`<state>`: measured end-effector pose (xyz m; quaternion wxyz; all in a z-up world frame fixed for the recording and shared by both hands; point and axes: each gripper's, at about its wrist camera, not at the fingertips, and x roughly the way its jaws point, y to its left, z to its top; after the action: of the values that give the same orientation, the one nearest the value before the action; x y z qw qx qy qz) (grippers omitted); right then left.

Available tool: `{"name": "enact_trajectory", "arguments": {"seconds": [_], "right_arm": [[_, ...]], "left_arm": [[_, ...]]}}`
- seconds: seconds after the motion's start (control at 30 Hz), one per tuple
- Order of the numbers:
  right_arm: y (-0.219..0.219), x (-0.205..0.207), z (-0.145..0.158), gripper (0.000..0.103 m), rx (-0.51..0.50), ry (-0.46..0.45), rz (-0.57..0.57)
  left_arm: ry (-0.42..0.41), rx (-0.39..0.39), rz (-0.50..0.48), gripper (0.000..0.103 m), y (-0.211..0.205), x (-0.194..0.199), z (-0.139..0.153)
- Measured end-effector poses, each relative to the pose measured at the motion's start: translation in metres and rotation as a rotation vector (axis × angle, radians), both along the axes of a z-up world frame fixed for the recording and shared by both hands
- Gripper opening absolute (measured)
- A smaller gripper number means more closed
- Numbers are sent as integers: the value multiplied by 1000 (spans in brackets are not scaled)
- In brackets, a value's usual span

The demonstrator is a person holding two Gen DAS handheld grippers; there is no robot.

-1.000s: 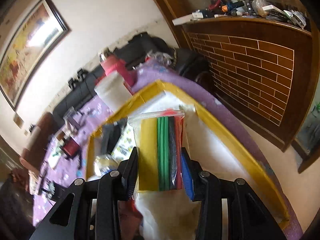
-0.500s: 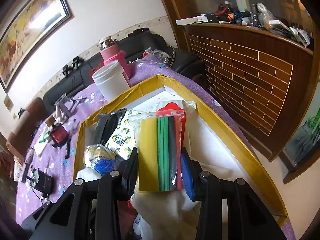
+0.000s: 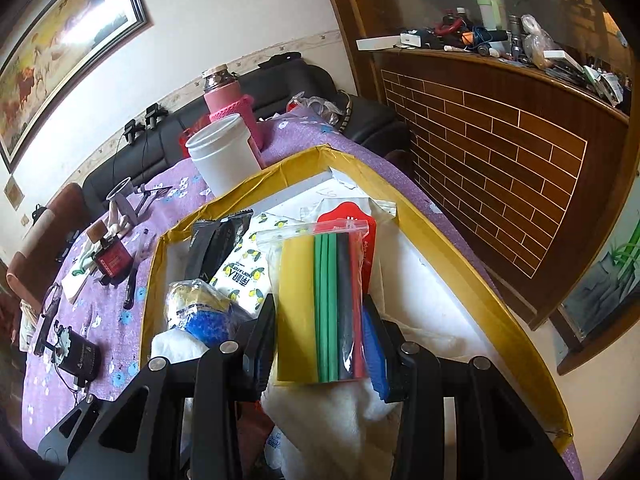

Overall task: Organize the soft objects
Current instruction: 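Lower the white sock and tube bag into the tray and open both grippers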

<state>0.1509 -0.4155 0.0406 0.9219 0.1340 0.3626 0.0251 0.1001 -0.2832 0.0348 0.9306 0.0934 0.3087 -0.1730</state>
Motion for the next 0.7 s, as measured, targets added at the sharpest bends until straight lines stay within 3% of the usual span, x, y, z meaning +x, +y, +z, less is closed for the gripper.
{"name": "enact_trajectory", "arguments": {"seconds": [0.53, 0.7], "right_arm": [[0, -3, 3, 43, -13, -21, -1], [0, -4, 3, 43, -14, -23, -2]], "left_arm": [[-7, 5, -2, 59, -1, -1, -1], [-9, 7, -4, 61, -2, -2, 0]]}}
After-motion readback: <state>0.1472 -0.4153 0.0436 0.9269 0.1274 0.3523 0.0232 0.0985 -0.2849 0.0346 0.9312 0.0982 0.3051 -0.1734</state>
